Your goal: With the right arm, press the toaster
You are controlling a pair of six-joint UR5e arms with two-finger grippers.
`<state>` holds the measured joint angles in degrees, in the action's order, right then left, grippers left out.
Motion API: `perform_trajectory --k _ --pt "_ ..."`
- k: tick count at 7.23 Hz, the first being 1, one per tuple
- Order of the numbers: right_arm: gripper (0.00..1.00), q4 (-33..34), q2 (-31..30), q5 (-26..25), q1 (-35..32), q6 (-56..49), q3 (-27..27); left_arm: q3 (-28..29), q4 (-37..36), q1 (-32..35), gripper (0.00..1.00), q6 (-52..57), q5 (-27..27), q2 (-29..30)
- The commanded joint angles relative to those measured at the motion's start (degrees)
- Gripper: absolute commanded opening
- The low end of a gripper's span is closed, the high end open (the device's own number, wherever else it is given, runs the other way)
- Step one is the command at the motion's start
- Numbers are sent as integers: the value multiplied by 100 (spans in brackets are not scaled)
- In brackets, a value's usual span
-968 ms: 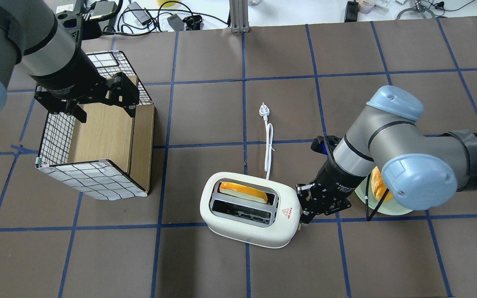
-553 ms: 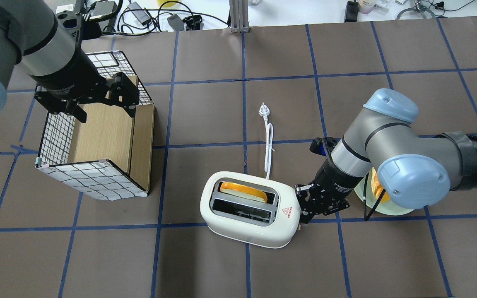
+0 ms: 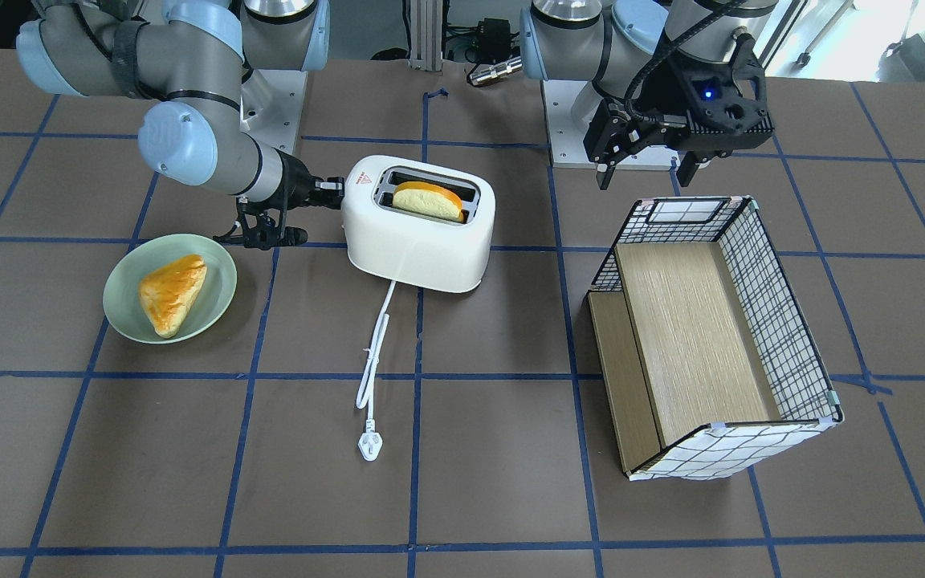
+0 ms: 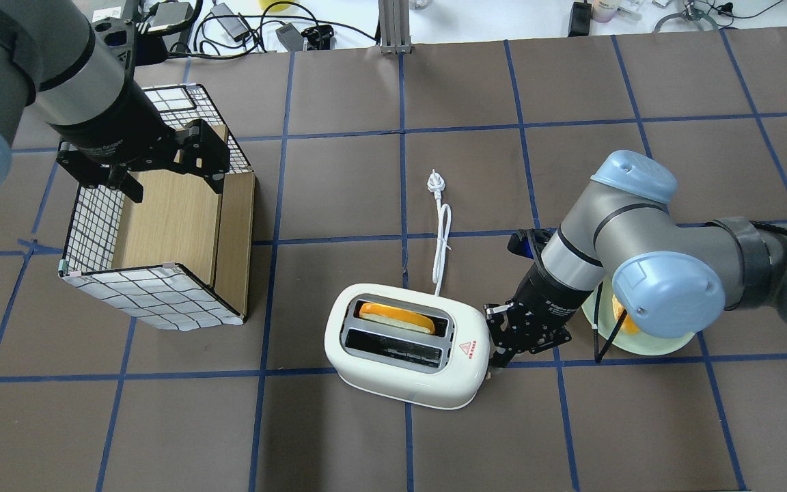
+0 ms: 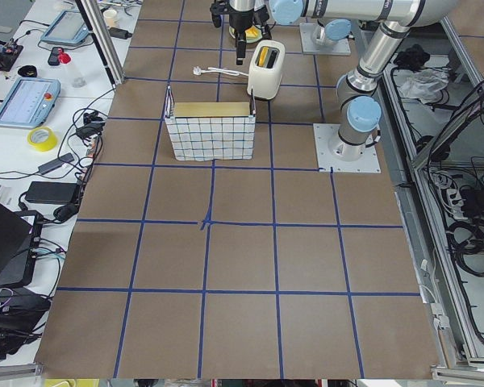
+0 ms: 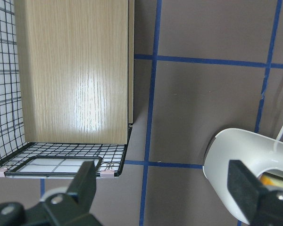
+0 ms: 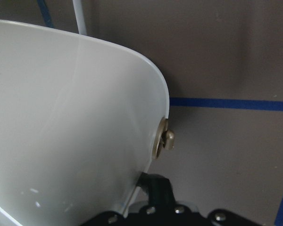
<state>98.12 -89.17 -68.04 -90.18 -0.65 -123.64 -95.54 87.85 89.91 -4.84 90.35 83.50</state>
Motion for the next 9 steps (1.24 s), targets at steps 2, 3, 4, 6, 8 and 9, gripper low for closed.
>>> perform_trajectory --k 2,3,4,6,8,9 --pt "0 5 -47 -112 0 387 77 0 4 0 100 0 0 0" --pt "0 -73 -91 -139 9 564 295 0 -5 0 100 0 0 0" --pt "0 -300 -170 -261 9 644 610 0 4 0 100 0 0 0" --pt "0 -853 -267 -367 9 689 1278 0 4 0 100 0 0 0" --pt "0 -1093 -398 -866 9 689 1998 0 4 0 100 0 0 0" --pt "22 -1093 -408 -1234 9 680 2367 0 -5 0 100 0 0 0"
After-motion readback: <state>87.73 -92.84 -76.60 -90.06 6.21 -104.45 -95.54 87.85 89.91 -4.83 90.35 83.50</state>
